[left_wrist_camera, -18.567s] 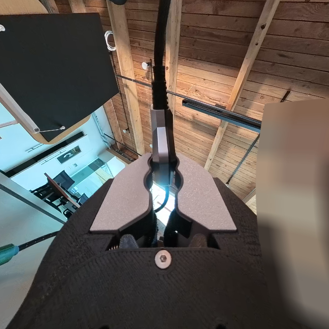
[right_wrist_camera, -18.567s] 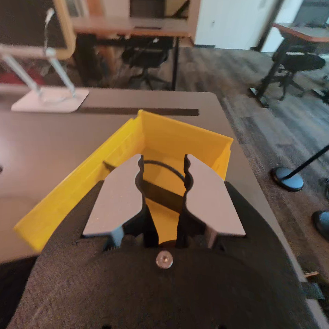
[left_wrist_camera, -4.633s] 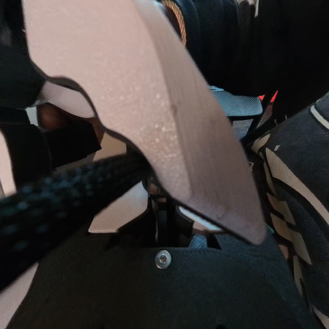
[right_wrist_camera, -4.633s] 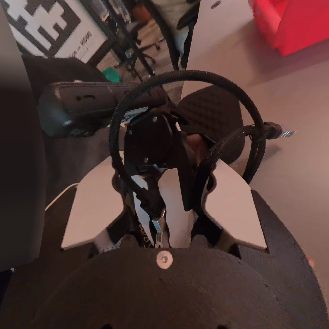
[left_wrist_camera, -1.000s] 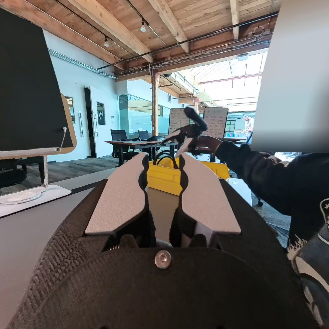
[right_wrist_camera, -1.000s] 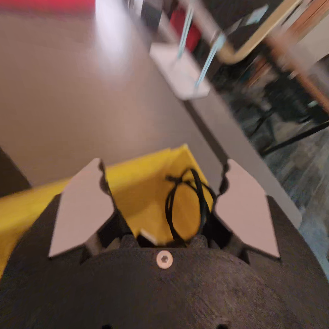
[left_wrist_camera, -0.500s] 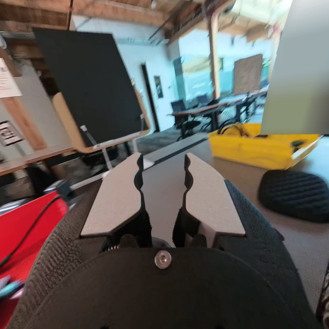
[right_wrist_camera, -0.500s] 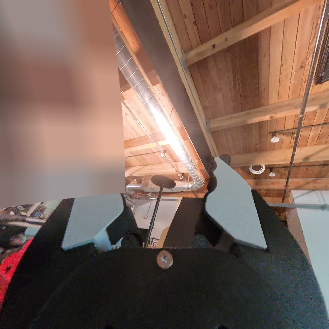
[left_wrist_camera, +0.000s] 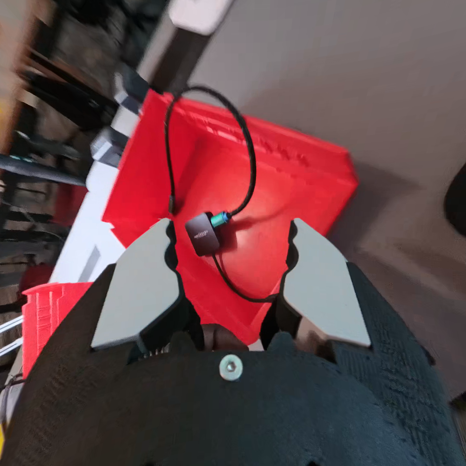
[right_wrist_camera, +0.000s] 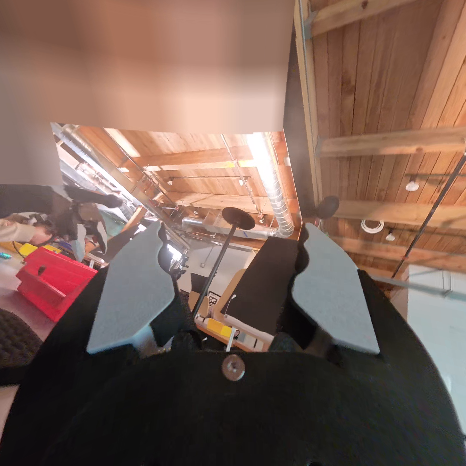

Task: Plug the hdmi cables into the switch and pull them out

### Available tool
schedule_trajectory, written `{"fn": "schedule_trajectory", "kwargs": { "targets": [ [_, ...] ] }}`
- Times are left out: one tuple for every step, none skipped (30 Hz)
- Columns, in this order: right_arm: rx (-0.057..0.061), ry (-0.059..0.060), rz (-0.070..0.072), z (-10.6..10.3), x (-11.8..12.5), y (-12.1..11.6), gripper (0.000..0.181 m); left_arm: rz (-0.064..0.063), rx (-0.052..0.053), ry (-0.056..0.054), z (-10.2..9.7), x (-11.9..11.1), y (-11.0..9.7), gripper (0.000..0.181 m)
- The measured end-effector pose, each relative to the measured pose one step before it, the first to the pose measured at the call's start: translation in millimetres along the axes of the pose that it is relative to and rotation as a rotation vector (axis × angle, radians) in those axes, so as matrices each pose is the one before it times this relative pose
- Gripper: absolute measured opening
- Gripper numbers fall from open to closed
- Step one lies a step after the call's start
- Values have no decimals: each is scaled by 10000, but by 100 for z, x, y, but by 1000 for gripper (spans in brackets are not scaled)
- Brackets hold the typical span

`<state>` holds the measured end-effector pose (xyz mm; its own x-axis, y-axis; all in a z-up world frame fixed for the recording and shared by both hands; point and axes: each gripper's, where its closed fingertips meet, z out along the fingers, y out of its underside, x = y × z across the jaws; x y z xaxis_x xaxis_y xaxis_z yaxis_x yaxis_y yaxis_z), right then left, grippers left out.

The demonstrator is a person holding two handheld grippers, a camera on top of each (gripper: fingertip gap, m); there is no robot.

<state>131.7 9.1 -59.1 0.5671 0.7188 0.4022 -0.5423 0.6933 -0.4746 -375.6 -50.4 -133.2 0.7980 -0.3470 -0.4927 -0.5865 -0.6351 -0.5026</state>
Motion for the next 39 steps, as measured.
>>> {"fn": "schedule_trajectory", "kwargs": {
  "targets": [
    [56,-154,-151,65,-260,-276,99,290,-734,377,1221,-543,874,81],
    [89,-162,-43,60,-283,-296,99,468,-764,225,1218,-718,915,84],
    [125,-120,1,55,-237,-337,99,716,-765,60,1197,-844,927,86],
    [150,-84,55,48,-219,-366,100,905,-685,-1,1198,-733,839,87],
    [175,-44,88,61,-210,-408,99,1003,-615,82,1139,-339,763,87],
    [181,-97,150,86,-319,-380,99,1077,-582,167,1028,12,709,87],
    [149,-140,181,104,-434,-257,99,1024,-511,130,919,96,561,89],
    [99,-117,171,106,-423,-127,99,776,-414,82,826,55,369,89],
    [64,-82,183,106,-407,-37,99,524,-297,156,746,133,207,90],
    [57,-94,225,97,-420,1,99,330,-119,136,654,91,10,91],
    [42,-83,283,106,-417,40,98,214,-33,108,557,63,-18,90],
    [59,14,378,113,-285,10,98,81,-35,92,517,9,42,85],
    [133,69,510,112,-257,-72,97,-79,6,61,494,-92,48,85],
    [183,17,592,109,-352,-73,96,-163,116,122,428,-23,-61,85],
    [147,-76,508,110,-487,45,95,-167,214,132,372,-11,-166,85],
    [48,-94,334,112,-480,231,95,-105,219,94,315,-54,-171,84],
    [-86,-85,161,109,-397,441,95,-22,138,59,287,-66,-50,83],
    [-170,-75,62,80,-286,512,96,73,22,18,261,-110,113,81],
    [-148,-86,45,69,-196,390,96,157,-73,16,249,-63,234,80],
    [-69,-49,46,53,-40,128,95,181,-129,13,257,-31,269,79],
    [18,37,77,15,132,-40,95,152,-126,-14,277,-39,208,79],
    [44,84,114,-48,203,-39,94,126,-61,15,278,11,67,79],
    [37,73,140,-65,205,-13,93,130,0,-9,265,11,-47,78],
    [17,71,126,-37,203,27,92,161,24,-91,215,-96,-89,74],
    [-7,66,92,-17,178,43,92,180,22,-87,132,-94,-50,71],
    [-16,25,70,3,93,48,92,109,35,8,37,29,-2,69],
    [-19,-10,42,-1,14,53,92,-2,38,22,3,65,16,65],
    [-45,-28,-5,5,-53,102,91,-28,0,33,-28,140,67,57],
    [-71,-57,-6,25,-103,128,91,-69,-28,-30,-131,92,96,48],
    [-59,-50,6,31,-98,128,91,-206,33,-110,-249,-38,32,39],
    [-32,-18,-19,24,-36,76,91,-359,210,-114,-367,-84,-150,30],
    [-22,3,-15,12,4,43,90,-379,354,50,-429,127,-330,21],
    [-17,18,16,4,39,42,90,-318,305,98,-393,237,-292,20],
    [-5,14,40,-12,46,26,90,-225,168,26,-286,162,-159,19],
    [14,17,55,-13,62,-8,90,-133,93,-12,-197,149,-81,19],
    [11,31,51,-8,86,-10,90,-154,97,-38,-145,82,-103,18],
    [3,34,38,-19,77,0,90,-261,111,-83,-139,-44,-108,18],
    [-1,36,20,-13,82,9,89,-319,143,-91,-145,-99,-141,17],
    [-12,20,12,0,43,40,89,-337,190,-174,-201,-210,-153,16]
  ]
}}
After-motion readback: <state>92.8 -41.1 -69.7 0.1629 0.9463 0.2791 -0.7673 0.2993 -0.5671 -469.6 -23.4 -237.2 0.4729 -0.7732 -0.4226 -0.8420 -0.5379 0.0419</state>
